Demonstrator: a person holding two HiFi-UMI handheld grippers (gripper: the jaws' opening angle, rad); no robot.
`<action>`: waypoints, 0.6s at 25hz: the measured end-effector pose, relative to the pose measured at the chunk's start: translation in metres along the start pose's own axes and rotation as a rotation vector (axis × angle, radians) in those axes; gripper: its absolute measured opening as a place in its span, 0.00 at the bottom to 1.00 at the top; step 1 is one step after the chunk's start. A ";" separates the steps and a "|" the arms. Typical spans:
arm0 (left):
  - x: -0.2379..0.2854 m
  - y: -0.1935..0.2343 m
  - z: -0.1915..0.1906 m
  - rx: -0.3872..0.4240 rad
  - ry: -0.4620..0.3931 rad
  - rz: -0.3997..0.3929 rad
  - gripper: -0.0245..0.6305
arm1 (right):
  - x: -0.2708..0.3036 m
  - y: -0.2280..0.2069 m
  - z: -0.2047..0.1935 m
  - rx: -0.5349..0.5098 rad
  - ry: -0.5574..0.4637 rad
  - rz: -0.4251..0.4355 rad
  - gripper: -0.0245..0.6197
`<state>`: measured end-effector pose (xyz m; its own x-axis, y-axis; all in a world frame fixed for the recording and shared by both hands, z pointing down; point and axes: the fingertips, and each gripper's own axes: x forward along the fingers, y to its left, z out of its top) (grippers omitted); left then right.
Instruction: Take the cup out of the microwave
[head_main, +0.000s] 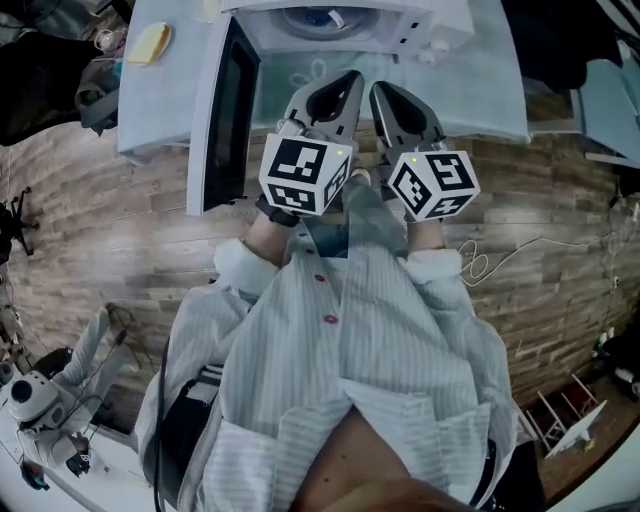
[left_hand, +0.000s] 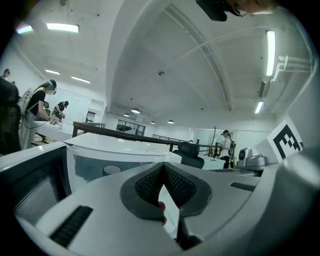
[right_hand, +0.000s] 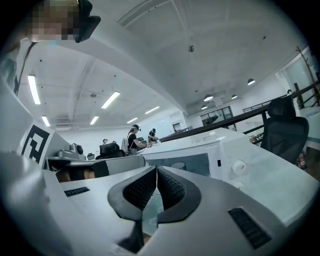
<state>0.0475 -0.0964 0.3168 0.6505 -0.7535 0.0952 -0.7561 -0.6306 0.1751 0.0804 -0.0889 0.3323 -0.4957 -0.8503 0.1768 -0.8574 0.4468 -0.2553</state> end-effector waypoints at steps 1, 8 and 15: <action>0.004 0.003 0.002 -0.002 -0.004 0.021 0.05 | 0.005 -0.003 0.003 -0.005 0.006 0.020 0.09; 0.020 0.014 0.012 0.001 -0.014 0.163 0.05 | 0.027 -0.017 0.022 -0.018 0.029 0.159 0.09; 0.030 0.030 0.016 -0.008 -0.029 0.278 0.05 | 0.047 -0.025 0.027 -0.026 0.060 0.262 0.09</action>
<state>0.0426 -0.1408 0.3090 0.4154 -0.9026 0.1127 -0.9047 -0.3972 0.1539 0.0818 -0.1478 0.3215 -0.7081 -0.6869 0.1635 -0.7014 0.6574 -0.2756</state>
